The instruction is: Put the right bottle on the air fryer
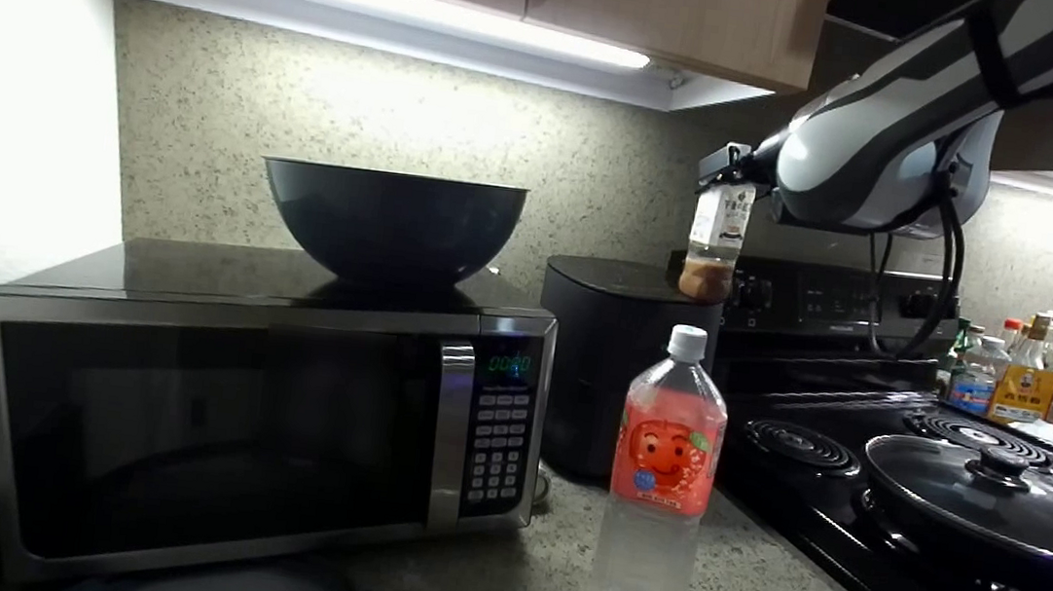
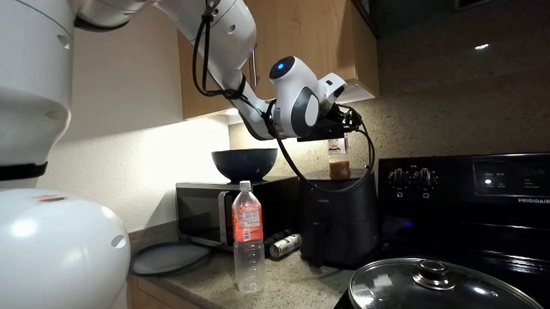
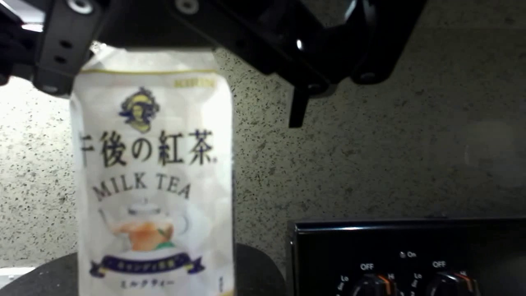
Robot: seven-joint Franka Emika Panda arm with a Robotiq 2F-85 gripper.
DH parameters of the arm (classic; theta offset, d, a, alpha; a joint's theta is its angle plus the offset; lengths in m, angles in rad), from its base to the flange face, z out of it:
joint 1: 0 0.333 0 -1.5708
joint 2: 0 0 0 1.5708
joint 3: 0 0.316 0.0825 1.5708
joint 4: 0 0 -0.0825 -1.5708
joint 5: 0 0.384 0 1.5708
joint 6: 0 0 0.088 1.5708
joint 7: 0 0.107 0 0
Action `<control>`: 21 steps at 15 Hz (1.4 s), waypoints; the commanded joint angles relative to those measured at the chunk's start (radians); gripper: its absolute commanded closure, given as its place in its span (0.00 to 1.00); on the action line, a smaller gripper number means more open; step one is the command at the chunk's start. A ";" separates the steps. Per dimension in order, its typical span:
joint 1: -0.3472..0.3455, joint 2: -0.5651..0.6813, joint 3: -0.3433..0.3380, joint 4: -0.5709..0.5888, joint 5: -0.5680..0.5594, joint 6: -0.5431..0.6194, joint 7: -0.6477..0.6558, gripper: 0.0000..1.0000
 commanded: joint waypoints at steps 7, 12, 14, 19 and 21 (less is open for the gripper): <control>0.110 -0.084 -0.125 -0.116 0.051 0.005 -0.092 0.40; 0.104 -0.095 -0.153 -0.129 0.051 0.001 -0.095 0.63; 0.098 -0.094 -0.165 -0.128 0.061 0.006 -0.093 0.63; 0.108 -0.102 -0.187 -0.129 0.074 0.012 -0.091 0.63; 0.118 -0.110 -0.177 -0.130 0.070 0.016 -0.089 0.63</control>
